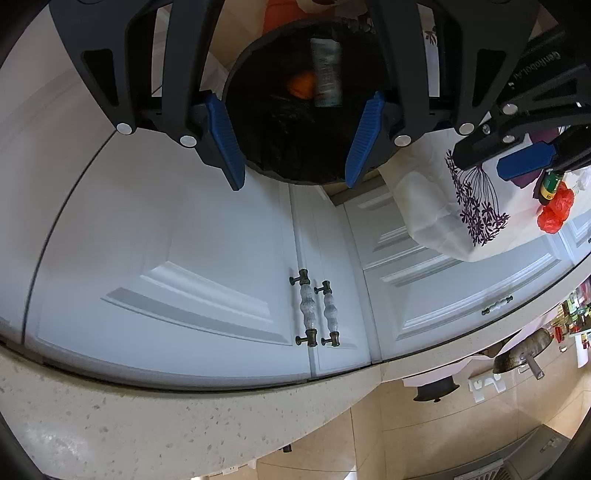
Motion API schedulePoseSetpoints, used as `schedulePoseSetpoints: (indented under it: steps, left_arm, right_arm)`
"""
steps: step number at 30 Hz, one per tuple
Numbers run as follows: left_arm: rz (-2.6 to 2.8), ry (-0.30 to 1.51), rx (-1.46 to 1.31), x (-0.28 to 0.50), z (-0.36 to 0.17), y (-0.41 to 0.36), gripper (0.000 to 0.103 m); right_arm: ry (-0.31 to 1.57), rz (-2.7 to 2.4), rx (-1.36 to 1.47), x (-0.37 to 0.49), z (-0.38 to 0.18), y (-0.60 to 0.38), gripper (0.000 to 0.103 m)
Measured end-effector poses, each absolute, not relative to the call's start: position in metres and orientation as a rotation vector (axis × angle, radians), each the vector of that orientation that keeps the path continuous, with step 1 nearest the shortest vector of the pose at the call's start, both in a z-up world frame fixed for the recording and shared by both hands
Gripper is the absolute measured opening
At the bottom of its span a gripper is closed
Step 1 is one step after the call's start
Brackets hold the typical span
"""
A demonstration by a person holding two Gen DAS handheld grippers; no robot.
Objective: Collect trash
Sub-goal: 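Move both open tools back over the table items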
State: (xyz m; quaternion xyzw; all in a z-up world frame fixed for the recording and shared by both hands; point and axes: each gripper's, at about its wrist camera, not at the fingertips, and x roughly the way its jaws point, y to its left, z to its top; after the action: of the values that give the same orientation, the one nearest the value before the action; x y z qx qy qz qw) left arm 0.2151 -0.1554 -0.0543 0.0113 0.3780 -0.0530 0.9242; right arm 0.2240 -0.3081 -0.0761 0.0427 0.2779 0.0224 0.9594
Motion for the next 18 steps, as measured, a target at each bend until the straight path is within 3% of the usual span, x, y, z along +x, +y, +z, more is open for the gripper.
schedulePoseSetpoints:
  steps: [18]
  left_arm:
    - [-0.096, 0.719, -0.015, 0.134, -0.010, -0.095, 0.056]
  right_arm:
    - [0.515, 0.110, 0.071, 0.138, -0.033, -0.266, 0.055]
